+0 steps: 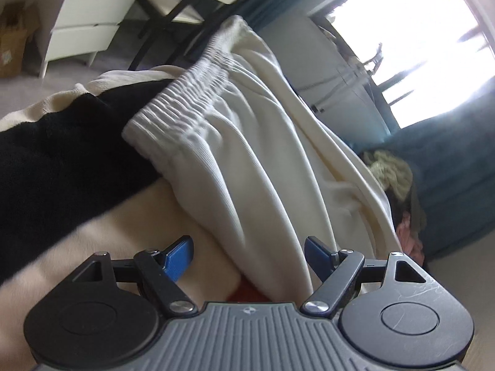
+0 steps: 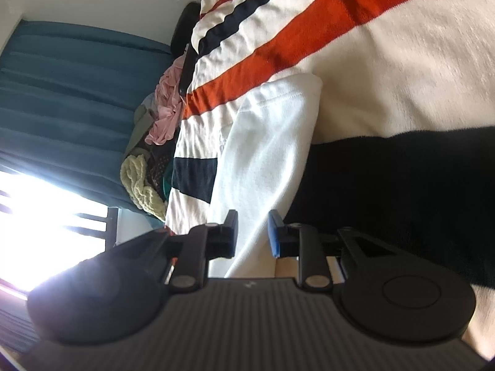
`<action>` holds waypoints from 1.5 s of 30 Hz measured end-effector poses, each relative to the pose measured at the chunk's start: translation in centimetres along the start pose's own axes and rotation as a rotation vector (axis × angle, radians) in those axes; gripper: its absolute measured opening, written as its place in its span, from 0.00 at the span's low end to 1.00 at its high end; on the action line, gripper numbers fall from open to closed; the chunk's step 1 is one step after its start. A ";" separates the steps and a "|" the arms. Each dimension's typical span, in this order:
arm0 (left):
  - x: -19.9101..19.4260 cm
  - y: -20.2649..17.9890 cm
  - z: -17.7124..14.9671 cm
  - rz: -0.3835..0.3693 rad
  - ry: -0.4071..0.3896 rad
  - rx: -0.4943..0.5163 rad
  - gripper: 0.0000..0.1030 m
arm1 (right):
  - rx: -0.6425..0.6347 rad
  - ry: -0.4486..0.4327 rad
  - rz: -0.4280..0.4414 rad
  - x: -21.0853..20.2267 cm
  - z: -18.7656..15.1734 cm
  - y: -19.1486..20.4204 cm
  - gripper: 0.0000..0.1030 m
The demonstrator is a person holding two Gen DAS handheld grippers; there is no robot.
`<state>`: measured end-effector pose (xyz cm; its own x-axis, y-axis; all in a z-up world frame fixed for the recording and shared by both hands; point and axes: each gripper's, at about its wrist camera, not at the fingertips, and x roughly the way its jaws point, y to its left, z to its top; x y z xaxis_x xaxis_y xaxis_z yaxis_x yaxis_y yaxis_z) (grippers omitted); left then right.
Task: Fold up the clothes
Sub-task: 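Grasp the waistband of the sweatpants with the left gripper while the right gripper pinches fabric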
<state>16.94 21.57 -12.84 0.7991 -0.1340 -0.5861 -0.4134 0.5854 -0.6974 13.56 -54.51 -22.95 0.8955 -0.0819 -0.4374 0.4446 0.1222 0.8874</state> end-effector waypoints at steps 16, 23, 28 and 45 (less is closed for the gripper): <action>2.1 4.7 4.3 -0.096 -0.047 -0.222 0.67 | 0.156 0.076 0.032 3.1 0.4 -1.8 0.70; 2.2 5.6 5.1 -0.099 -0.061 -0.287 0.44 | 0.058 -0.043 -0.022 3.6 1.3 -1.3 0.68; 0.5 5.8 5.9 -0.103 -0.098 -0.298 0.28 | 0.024 -0.165 -0.089 2.8 3.3 -2.3 0.38; -13.4 5.9 8.5 -0.059 -0.241 -0.091 0.09 | -0.211 -0.381 -0.158 -2.2 5.1 1.1 0.05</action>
<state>7.53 33.59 -5.61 0.8993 0.0351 -0.4360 -0.3921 0.5065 -0.7679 11.95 -59.25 -20.26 0.7630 -0.4686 -0.4452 0.6049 0.2747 0.7474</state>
